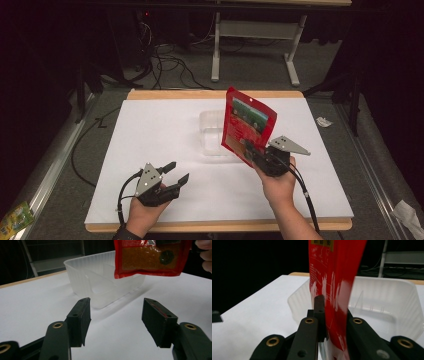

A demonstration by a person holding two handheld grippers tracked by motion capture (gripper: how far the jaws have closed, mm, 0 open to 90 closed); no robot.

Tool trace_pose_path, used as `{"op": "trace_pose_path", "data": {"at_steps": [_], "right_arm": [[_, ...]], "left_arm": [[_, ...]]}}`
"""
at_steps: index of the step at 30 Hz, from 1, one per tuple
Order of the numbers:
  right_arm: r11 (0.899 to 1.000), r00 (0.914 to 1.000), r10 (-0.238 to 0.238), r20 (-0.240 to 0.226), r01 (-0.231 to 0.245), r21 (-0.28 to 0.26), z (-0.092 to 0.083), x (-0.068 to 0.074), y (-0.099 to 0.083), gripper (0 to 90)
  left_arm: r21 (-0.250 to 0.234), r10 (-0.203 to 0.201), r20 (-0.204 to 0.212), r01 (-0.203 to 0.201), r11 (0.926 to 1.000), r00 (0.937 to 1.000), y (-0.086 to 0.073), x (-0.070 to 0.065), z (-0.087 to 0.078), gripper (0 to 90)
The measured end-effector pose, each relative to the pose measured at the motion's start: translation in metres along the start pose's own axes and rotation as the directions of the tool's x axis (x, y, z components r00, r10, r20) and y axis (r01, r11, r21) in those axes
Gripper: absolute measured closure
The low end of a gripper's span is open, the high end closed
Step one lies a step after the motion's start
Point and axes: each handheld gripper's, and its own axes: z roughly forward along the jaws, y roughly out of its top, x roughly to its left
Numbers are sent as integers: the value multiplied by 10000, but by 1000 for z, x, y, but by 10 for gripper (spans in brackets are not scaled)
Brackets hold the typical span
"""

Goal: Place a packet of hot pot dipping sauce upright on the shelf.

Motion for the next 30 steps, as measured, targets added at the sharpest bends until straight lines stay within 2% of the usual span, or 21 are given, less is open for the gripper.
{"op": "trace_pose_path", "data": {"at_steps": [1,7,9,10,14,18,20,30], "right_arm": [[9999,9998,-14,207,17,-102,3,0,3,847],[9993,9985,151,535,-133,-337,14,-3,8,848],[9992,9980,137,615,-113,-383,19,-3,10,848],[9992,9975,139,692,-112,-395,22,-3,12,849],[9989,9963,161,839,-125,-444,33,-4,16,848],[9988,9949,155,995,-109,-473,43,-4,19,849],[9989,9925,134,1214,-79,-458,50,-4,21,850],[9983,9855,333,1666,-247,-534,75,-5,23,850]], "left_arm": [[-8,28,29,-28,10000,10000,0,0,0,390],[159,203,121,-205,9997,9997,-2,0,2,348],[240,181,130,-184,9995,9998,-2,1,4,259],[295,141,118,-145,9995,9998,-2,1,5,259],[415,126,14,-127,9991,9999,-3,0,8,156],[275,148,48,-149,9995,9999,-2,0,6,155],[210,149,22,-150,9997,9999,-2,1,5,158],[188,182,112,-184,9997,9998,-1,1,5,167]]}}
